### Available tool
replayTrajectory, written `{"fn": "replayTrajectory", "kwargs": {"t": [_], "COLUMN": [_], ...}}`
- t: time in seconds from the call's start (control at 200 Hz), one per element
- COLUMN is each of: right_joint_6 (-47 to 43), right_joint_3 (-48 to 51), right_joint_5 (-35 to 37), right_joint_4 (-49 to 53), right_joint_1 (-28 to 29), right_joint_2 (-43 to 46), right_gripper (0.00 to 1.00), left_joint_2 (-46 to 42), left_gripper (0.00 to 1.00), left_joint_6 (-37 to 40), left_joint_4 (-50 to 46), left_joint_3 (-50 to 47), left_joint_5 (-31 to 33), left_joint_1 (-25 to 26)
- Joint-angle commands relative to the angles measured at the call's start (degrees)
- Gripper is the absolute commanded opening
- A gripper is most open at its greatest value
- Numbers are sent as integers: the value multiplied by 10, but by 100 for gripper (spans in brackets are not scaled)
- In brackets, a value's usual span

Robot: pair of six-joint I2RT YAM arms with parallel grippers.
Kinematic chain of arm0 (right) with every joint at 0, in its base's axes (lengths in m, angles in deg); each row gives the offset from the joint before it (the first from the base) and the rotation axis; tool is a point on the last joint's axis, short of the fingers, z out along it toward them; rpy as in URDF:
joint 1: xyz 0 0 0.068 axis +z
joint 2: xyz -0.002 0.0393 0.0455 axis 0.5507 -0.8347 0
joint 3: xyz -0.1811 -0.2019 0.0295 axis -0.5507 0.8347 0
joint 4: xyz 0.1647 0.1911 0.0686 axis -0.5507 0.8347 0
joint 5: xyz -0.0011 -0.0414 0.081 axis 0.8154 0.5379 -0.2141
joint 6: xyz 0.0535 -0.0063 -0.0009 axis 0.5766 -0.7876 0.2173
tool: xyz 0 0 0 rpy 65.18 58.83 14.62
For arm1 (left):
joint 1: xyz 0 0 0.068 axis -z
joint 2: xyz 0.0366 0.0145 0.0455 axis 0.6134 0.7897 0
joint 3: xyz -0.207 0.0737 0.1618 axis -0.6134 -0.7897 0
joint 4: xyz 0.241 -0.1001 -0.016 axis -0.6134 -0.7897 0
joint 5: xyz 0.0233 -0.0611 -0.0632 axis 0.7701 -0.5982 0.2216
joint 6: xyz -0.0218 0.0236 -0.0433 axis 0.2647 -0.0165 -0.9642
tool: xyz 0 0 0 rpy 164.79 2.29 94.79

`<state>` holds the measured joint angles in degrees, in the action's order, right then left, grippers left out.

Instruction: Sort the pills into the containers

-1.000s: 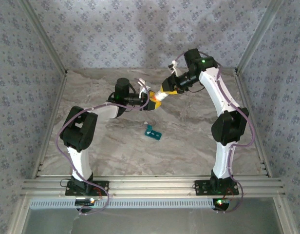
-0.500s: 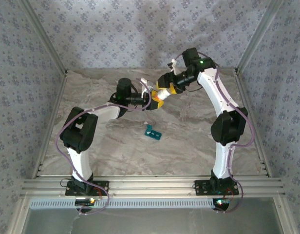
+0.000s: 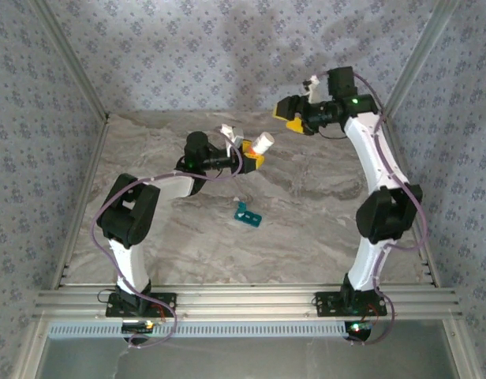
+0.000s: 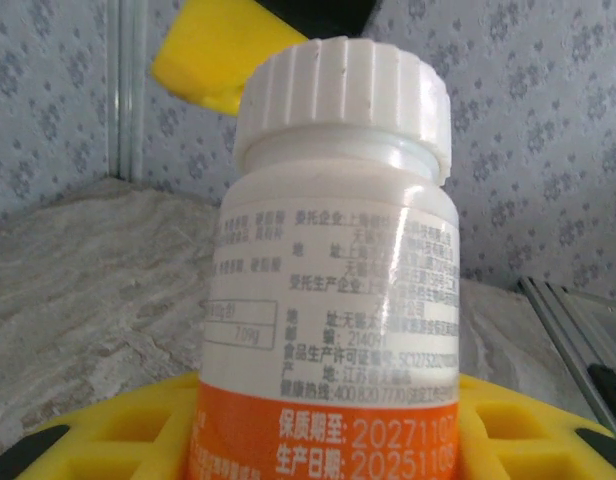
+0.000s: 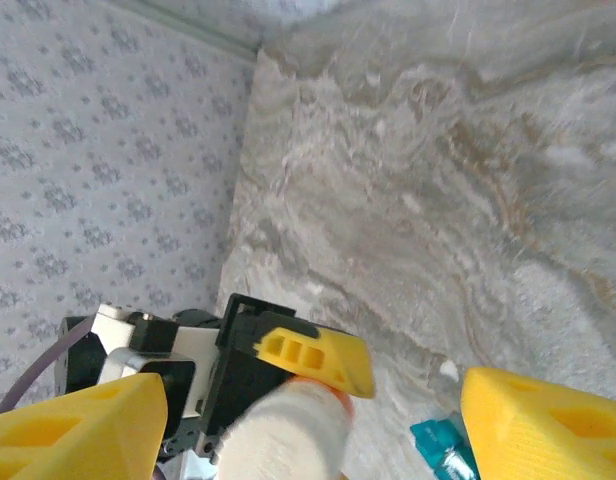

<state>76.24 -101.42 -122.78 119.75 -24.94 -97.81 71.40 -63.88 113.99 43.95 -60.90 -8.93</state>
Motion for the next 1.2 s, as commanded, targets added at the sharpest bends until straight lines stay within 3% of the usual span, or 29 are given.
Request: {"fn": "replayTrajectory", "kwargs": {"t": [0.0,0.11,0.42,0.875,1.199], "right_joint_6": [91,102,15,-68,-74], "right_joint_3": [101,186,250,256,261], "right_joint_5": [22,47,96,148,142], "right_joint_4": [-165,-258,-270,-233,-235], "right_joint_1": [-21,-33,-4,54,80], "right_joint_2": [74,132,215,235,208], "right_gripper": [78,78,78,82,81], "left_joint_2": [3,-3,25,20,25], "left_gripper": [0,0,0,0,0], "left_joint_6": [-55,-55,-71,-77,-79], "left_joint_4": [101,107,183,211,213], "left_joint_3": [-3,-8,7,13,11], "left_joint_5": [35,61,109,108,113], "left_joint_1": [9,21,49,55,61]}}
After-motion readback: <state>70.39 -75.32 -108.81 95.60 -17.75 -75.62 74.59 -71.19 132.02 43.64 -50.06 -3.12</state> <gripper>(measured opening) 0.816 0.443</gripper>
